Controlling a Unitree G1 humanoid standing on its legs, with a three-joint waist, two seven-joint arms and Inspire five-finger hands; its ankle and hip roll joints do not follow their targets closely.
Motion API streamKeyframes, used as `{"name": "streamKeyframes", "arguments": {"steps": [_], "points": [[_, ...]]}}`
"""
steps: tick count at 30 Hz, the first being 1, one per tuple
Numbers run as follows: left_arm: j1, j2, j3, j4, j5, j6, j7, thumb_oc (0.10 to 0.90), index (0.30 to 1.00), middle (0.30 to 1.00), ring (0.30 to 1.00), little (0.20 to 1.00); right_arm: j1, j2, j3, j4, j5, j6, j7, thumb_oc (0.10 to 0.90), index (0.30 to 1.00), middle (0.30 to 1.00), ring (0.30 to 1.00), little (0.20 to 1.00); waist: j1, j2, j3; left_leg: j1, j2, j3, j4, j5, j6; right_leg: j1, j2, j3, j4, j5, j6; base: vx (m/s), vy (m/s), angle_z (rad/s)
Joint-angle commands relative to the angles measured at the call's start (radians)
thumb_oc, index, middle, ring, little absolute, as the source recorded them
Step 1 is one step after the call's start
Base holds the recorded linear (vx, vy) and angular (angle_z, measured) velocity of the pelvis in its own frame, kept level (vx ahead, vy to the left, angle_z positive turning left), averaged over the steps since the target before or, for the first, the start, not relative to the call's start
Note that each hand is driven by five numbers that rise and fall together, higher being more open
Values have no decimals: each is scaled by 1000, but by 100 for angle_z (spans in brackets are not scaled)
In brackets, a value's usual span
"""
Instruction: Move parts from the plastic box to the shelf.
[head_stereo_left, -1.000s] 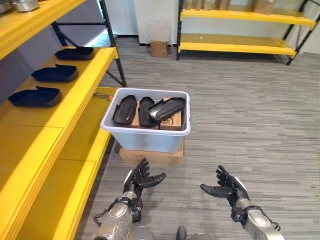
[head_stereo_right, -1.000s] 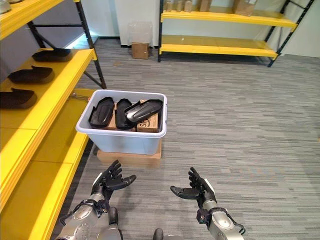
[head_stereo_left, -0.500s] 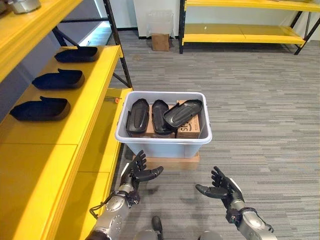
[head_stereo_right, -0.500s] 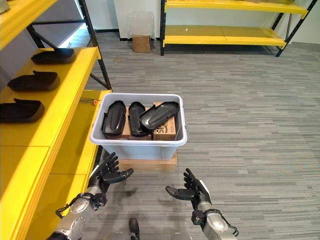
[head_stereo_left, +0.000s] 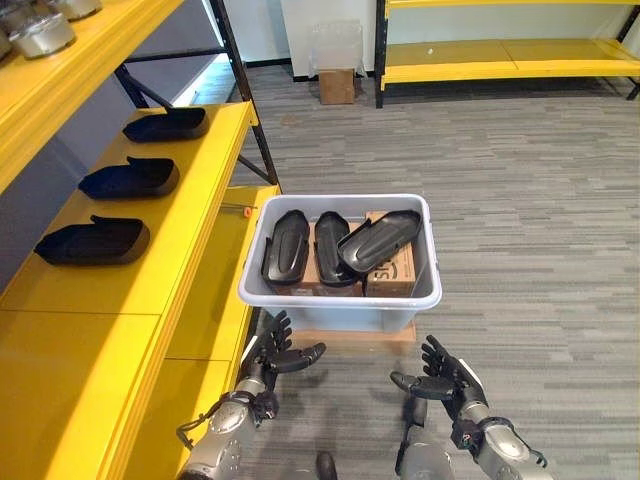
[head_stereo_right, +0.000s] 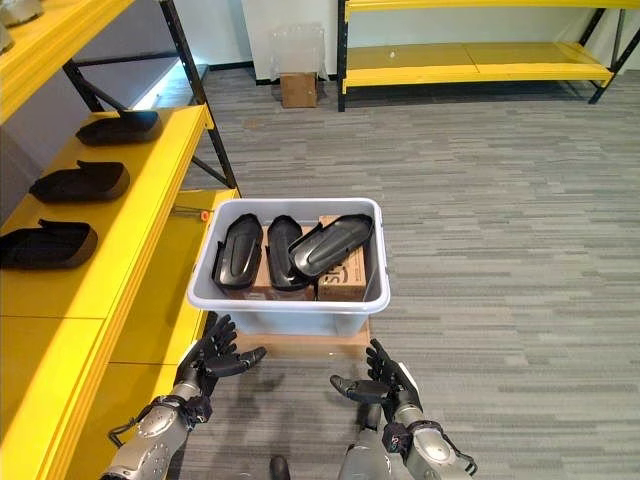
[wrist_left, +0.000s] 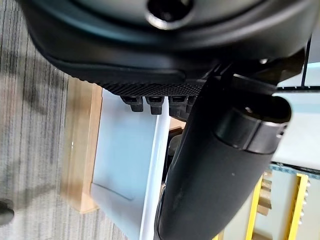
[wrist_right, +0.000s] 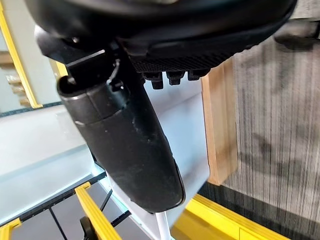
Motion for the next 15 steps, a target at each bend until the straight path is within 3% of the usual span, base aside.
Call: {"name": "streamKeyframes", "arguments": {"steps": [1,7,8,9,10,11,12,14,15], "points": [[-71,-8,37,-81,18,-92,-35,900,1000,1000,1000,1000,-63,-49,-32,-63,8,-79,21,900,1000,1000,1000,1000,-3,-14,-68,39,13,26,106,-92,-23,-29,15,22,71,-40,10,328,-215,32],[-72,-18,32,-80,4,-92,-28,900,1000,1000,1000,1000,-55,-66,-48,-69,23,-83,15,900,1000,1000,1000,1000,-10,-4,-80,41,79,4,161,-40,-68,-35,59,12,181,-152,-42,197,-186,13],[-70,-21,33,-82,-1,-93,-26,900,1000,1000,1000,1000,-51,-69,-51,-67,26,-85,14,900,1000,1000,1000,1000,-9,-4,-77,14,97,0,235,-6,-89,-16,76,14,174,-170,-59,234,-308,8],[-70,-23,35,-85,-7,-95,-25,900,1000,1000,1000,1000,-46,-73,-57,-62,27,-87,14,900,1000,1000,1000,1000,-6,-11,-73,-38,115,-16,350,67,-111,11,95,16,159,-187,-82,108,-183,2],[-71,-22,35,-85,-7,-95,-25,900,1000,1000,1000,1000,-46,-73,-57,-62,27,-87,14,900,1000,1000,1000,1000,-9,-13,-77,-44,112,-19,350,70,-111,8,93,14,155,-184,-82,70,-190,7],[-70,-23,35,-91,-16,-97,-25,900,1000,1000,1000,1000,-47,-77,-59,-68,26,-89,11,900,1000,1000,1000,1000,1,-25,-64,-102,106,-43,467,129,-127,29,104,21,142,-194,-100,62,-209,-1],[-73,-25,31,-94,-17,-97,-21,900,1000,1000,1000,1000,-52,-97,-63,-77,27,-96,10,900,1000,1000,1000,1000,23,-52,-31,-175,75,-71,608,153,-138,56,103,29,131,-208,-119,101,-251,-7],[-75,-23,28,-100,-16,-93,-22,900,1000,1000,1000,1000,-55,-103,-65,-77,25,-97,6,900,1000,1000,1000,1000,24,-58,-22,-206,105,-47,603,151,-130,66,103,22,131,-216,-123,99,-101,-23],[-73,-21,27,-102,-16,-89,-24,900,1000,1000,1000,1000,-60,-108,-64,-79,25,-101,-5,900,1000,1000,1000,1000,22,-62,-17,-231,191,7,501,157,-116,77,98,11,132,-229,-118,150,39,-8]]}}
